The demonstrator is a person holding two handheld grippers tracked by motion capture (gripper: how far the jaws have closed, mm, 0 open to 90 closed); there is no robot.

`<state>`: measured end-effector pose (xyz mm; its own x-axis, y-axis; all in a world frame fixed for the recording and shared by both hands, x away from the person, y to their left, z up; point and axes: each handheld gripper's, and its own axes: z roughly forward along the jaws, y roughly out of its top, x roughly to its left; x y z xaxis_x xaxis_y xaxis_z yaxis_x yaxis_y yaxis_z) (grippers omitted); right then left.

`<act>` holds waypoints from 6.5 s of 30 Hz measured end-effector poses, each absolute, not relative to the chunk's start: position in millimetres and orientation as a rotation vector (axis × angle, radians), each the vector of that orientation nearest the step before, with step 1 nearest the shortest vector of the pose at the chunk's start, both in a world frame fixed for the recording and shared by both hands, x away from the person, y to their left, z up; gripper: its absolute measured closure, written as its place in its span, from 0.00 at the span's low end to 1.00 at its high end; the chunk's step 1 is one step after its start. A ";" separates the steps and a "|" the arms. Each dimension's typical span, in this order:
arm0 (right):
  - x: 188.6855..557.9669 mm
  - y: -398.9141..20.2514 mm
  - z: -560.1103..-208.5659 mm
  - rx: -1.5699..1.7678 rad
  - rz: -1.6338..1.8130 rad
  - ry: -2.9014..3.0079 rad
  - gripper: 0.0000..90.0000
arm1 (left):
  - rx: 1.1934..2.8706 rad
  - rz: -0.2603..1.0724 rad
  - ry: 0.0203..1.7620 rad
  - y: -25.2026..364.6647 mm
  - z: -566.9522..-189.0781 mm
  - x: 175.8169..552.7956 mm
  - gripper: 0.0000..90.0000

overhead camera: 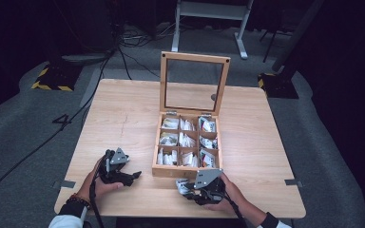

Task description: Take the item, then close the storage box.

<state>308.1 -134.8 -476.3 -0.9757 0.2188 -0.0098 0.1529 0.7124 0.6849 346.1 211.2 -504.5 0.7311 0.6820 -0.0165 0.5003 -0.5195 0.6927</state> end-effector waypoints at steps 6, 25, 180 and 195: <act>307.7 -136.2 -479.2 0.326 1.134 2.836 0.58 | 2.232 0.336 0.888 211.2 -504.5 346.1 0.19; 307.9 -147.3 -464.3 0.363 1.221 2.784 0.33 | 2.232 0.336 0.888 211.2 -504.6 346.1 0.19; 546.6 -214.6 -405.1 1.176 1.235 2.244 0.62 | 2.045 0.341 1.065 112.3 -406.6 548.6 0.51; 538.3 -216.3 -399.2 1.135 1.240 2.244 0.63 | 2.035 0.359 1.043 117.7 -399.7 539.5 0.57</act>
